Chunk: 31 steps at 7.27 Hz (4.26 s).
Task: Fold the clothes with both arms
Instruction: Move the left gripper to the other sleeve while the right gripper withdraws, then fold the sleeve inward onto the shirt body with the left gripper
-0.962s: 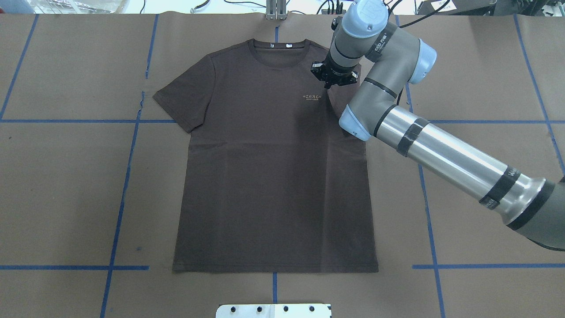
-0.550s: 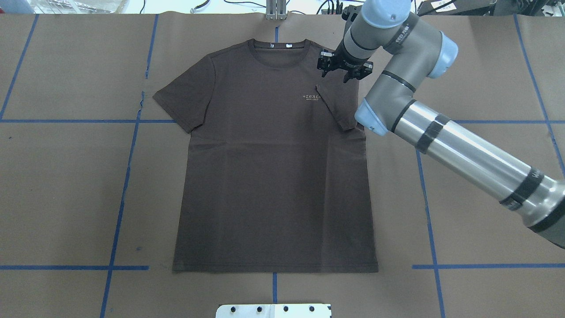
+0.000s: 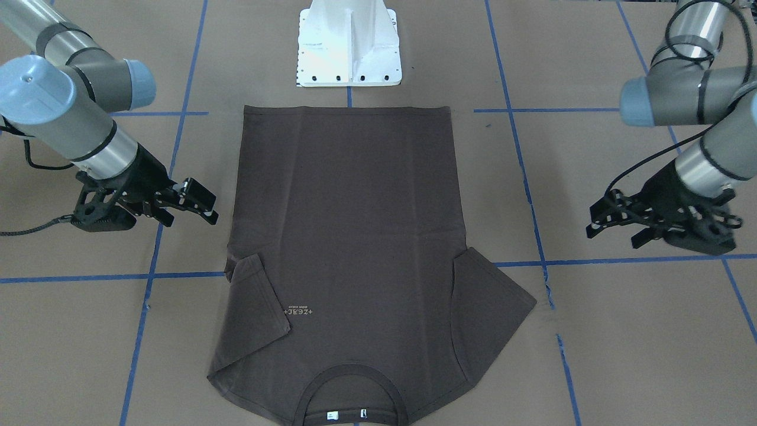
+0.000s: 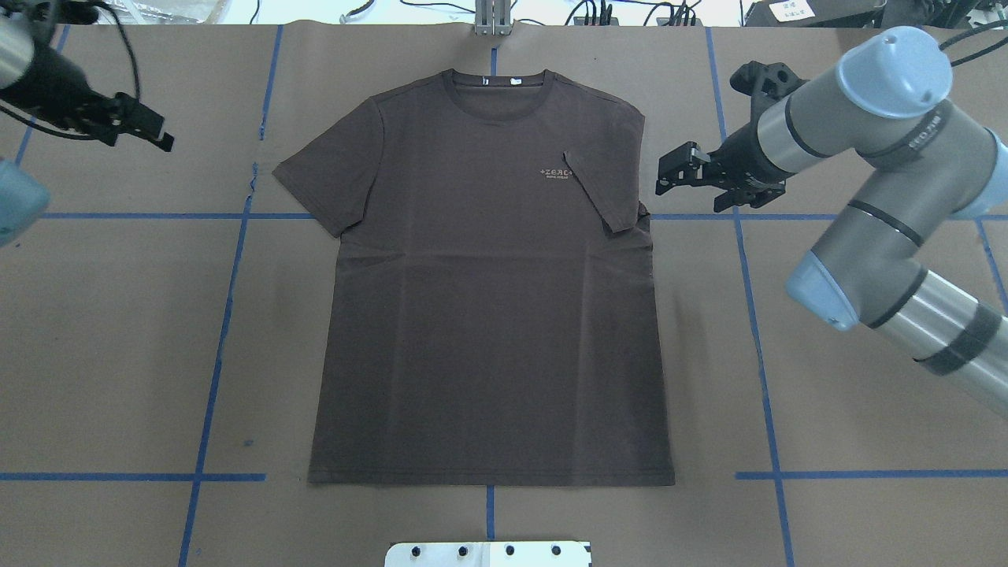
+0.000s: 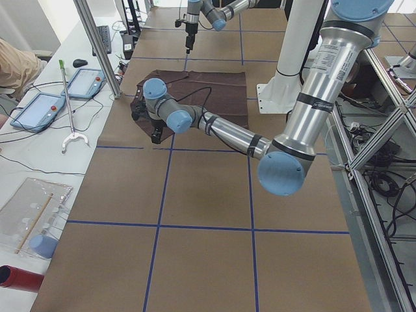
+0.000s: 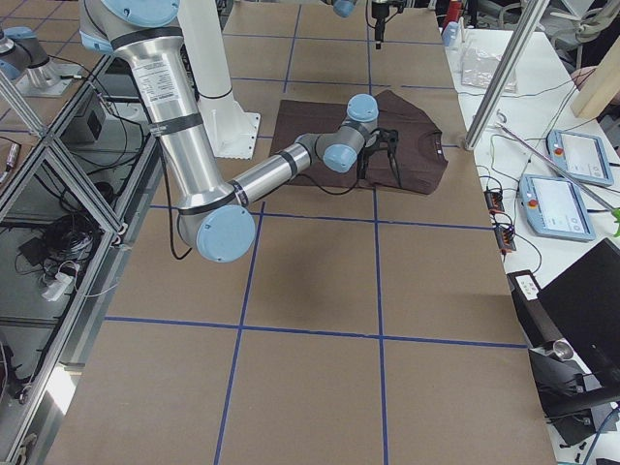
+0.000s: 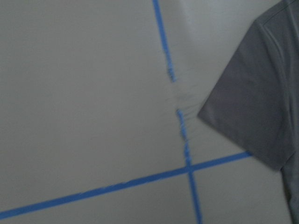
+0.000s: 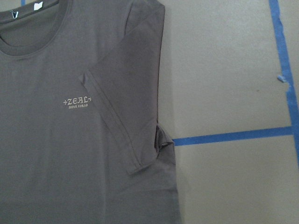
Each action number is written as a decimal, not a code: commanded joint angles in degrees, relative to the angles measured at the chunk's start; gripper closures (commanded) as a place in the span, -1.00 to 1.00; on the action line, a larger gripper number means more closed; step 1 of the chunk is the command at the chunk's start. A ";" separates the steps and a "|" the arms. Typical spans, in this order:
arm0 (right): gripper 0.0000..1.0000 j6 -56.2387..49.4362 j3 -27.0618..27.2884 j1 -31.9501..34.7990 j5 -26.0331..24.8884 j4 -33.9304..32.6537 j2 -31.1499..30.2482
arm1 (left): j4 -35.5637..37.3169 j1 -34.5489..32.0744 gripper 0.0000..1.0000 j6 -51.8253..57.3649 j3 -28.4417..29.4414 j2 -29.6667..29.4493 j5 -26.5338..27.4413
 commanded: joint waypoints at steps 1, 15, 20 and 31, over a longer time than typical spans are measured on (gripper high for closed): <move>-1.00 -0.43 4.19 2.10 0.81 -0.04 -4.23 | -11.76 2.65 -0.78 -9.61 9.70 -3.35 3.03; -1.00 -1.83 2.63 3.52 0.98 0.84 -6.79 | -14.01 10.31 1.00 -13.00 25.74 -14.43 12.96; -1.00 -1.83 2.18 3.34 0.90 0.84 -6.61 | -9.88 11.43 1.00 -22.54 25.31 -23.74 12.69; -1.00 5.38 -2.23 0.81 0.20 5.06 -2.57 | -9.71 19.00 -0.60 -36.45 17.01 -22.47 19.38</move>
